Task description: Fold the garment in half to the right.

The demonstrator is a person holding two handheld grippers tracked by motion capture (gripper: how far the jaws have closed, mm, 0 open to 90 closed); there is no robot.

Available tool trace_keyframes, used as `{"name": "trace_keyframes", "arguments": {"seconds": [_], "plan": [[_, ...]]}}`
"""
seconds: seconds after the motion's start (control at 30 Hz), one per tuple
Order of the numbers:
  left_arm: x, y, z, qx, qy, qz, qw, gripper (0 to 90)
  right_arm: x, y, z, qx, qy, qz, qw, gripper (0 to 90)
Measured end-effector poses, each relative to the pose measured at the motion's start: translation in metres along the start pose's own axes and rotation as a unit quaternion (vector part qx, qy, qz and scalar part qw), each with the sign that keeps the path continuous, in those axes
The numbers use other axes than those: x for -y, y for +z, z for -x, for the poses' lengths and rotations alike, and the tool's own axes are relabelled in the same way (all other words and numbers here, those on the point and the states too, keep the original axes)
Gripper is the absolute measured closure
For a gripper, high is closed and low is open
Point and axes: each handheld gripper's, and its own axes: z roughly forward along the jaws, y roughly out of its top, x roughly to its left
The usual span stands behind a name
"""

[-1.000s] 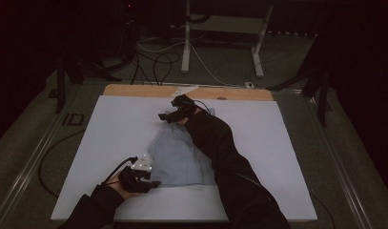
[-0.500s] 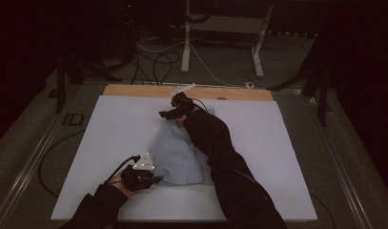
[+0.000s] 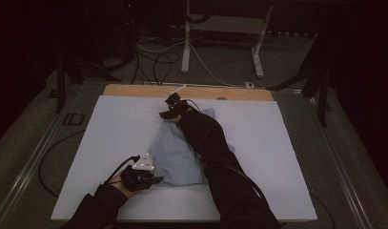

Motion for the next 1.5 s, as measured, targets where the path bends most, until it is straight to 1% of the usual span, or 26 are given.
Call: {"name": "trace_keyframes", "arguments": {"seconds": [0.03, 0.1, 0.13, 0.17, 0.23, 0.27, 0.3, 0.37, 0.43, 0.57, 0.63, 0.7, 0.77, 0.8, 0.83, 0.9, 0.97, 1.03, 1.07, 1.1, 1.13, 1.2, 1.27, 1.5], "plan": [[0.000, 0.000, 0.000, 0.000, 0.000, 0.000, 1.0000, 86.3, 0.000, 0.000, 0.000, 0.000, 0.000, 0.000, 1.0000, 42.8], [0.000, 0.000, 0.000, 0.001, 0.000, 0.001, 1.0000, 86.3, 0.000, 0.004, 0.000, 0.007, -0.009, -0.011, 0.9999, 44.7], [0.000, 0.000, 0.000, 0.001, 0.001, 0.001, 1.0000, 86.3, 0.000, 0.006, -0.001, 0.007, -0.007, -0.015, 0.9998, 45.8], [0.000, 0.000, 0.000, 0.001, 0.001, 0.000, 1.0000, 86.3, -0.001, 0.007, -0.001, 0.012, -0.011, -0.019, 0.9997, 47.0], [0.000, 0.000, 0.000, 0.001, 0.002, -0.001, 1.0000, 86.3, -0.001, 0.009, -0.001, 0.014, -0.011, -0.027, 0.9995, 49.7], [0.000, 0.000, 0.000, 0.001, 0.000, 0.000, 1.0000, 86.3, 0.000, 0.011, -0.001, 0.018, -0.017, -0.030, 0.9992, 51.5], [0.000, 0.000, 0.000, 0.001, 0.001, -0.001, 1.0000, 86.3, 0.000, 0.011, -0.001, 0.019, -0.015, -0.034, 0.9991, 53.3], [0.000, 0.001, 0.000, 0.001, 0.001, 0.000, 1.0000, 86.3, 0.001, 0.013, -0.002, 0.024, -0.024, -0.037, 0.9988, 57.8], [0.000, 0.000, 0.000, 0.001, 0.000, -0.001, 1.0000, 86.3, 0.000, 0.014, -0.002, 0.029, -0.026, -0.041, 0.9984, 60.9], [0.000, 0.001, 0.000, 0.001, 0.001, -0.003, 1.0000, 86.4, -0.001, 0.014, -0.005, 0.036, -0.037, -0.048, 0.9975, 71.2], [0.000, 0.001, 0.000, 0.001, 0.000, -0.003, 1.0000, 86.7, -0.001, 0.014, -0.006, 0.037, -0.034, -0.049, 0.9975, 78.7], [0.000, 0.001, 0.001, 0.000, 0.000, -0.004, 1.0000, 86.7, -0.002, 0.014, -0.008, 0.034, -0.039, -0.053, 0.9973, 82.2], [0.000, 0.001, 0.000, 0.001, 0.000, -0.006, 1.0000, 86.8, -0.004, 0.014, -0.010, 0.037, -0.043, -0.056, 0.9968, 83.7], [0.000, 0.001, 0.000, 0.001, 0.000, -0.002, 1.0000, 86.8, -0.004, 0.013, -0.010, 0.038, -0.049, -0.056, 0.9965, 84.1], [0.000, 0.000, 0.000, 0.002, 0.001, -0.003, 1.0000, 86.8, -0.004, 0.012, -0.011, 0.038, -0.049, -0.054, 0.9966, 84.4], [-0.001, 0.000, 0.001, 0.002, 0.004, -0.003, 1.0000, 86.9, -0.005, 0.009, -0.011, 0.036, -0.055, -0.049, 0.9966, 84.7], [-0.001, 0.000, 0.001, 0.002, 0.005, 0.000, 1.0000, 86.9, -0.007, 0.005, -0.010, 0.031, -0.057, -0.044, 0.9969, 84.8], [-0.002, -0.001, 0.002, 0.003, 0.006, -0.001, 1.0000, 86.9, -0.009, 0.001, -0.010, 0.026, -0.053, -0.037, 0.9976, 84.9], [-0.002, -0.001, 0.002, 0.005, 0.010, -0.003, 0.9999, 86.9, -0.009, -0.001, -0.010, 0.026, -0.057, -0.035, 0.9974, 84.9], [-0.003, -0.001, 0.003, 0.004, 0.009, -0.001, 1.0000, 86.9, -0.010, -0.003, -0.010, 0.028, -0.060, -0.036, 0.9972, 84.9], [-0.004, -0.002, 0.004, 0.003, 0.012, -0.003, 0.9999, 86.9, -0.011, -0.005, -0.010, 0.024, -0.063, -0.034, 0.9971, 84.9], [-0.005, -0.003, 0.004, 0.005, 0.012, -0.001, 0.9999, 86.9, -0.012, -0.009, -0.010, 0.024, -0.060, -0.030, 0.9974, 84.9], [-0.006, -0.003, 0.006, 0.003, 0.015, -0.003, 0.9999, 86.9, -0.013, -0.014, -0.010, 0.024, -0.068, -0.027, 0.9971, 84.9], [-0.011, -0.004, 0.011, 0.005, 0.028, -0.004, 0.9996, 86.9, -0.017, -0.028, -0.010, 0.017, -0.070, -0.016, 0.9973, 84.9]]}}
